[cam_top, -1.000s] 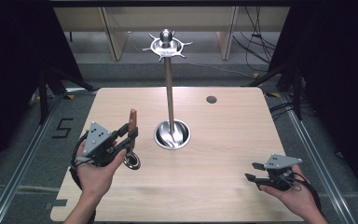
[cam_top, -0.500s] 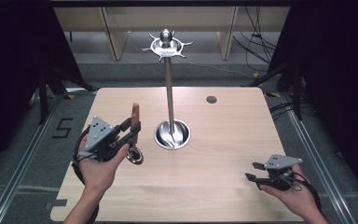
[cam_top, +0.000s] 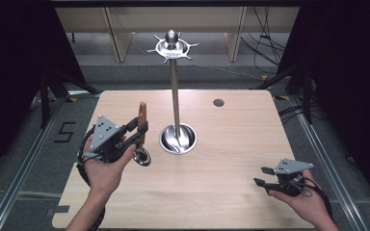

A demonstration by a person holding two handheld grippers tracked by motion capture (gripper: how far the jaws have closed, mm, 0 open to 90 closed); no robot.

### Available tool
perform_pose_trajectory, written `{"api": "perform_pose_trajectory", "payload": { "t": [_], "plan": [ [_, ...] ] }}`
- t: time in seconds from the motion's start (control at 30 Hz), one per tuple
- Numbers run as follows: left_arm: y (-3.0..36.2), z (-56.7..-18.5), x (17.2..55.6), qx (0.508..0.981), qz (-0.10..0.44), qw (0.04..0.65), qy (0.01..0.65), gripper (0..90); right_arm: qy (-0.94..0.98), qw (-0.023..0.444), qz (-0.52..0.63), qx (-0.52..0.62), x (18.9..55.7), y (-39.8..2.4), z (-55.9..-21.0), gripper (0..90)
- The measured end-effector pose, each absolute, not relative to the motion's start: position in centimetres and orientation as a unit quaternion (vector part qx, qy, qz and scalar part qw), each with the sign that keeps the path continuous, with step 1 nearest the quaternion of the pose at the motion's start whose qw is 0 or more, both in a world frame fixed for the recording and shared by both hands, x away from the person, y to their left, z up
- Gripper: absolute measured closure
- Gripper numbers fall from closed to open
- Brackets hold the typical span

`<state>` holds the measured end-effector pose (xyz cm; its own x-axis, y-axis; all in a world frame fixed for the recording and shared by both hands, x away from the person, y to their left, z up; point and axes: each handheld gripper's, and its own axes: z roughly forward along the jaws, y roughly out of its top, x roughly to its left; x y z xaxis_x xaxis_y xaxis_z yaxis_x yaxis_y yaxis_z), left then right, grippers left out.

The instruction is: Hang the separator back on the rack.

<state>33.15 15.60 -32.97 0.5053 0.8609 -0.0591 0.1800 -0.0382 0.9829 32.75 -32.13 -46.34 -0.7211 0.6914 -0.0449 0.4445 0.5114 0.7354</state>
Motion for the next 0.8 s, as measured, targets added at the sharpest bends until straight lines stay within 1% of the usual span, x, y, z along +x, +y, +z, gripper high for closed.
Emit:
{"api": "perform_pose_trajectory", "payload": {
  "t": [0.8],
  "plan": [
    [14.5,-31.4,33.7,0.641,0.315,0.580,0.392,67.2,0.852,0.171,0.365,0.333,32.7,-32.2,-46.3,48.2]
  ]
}}
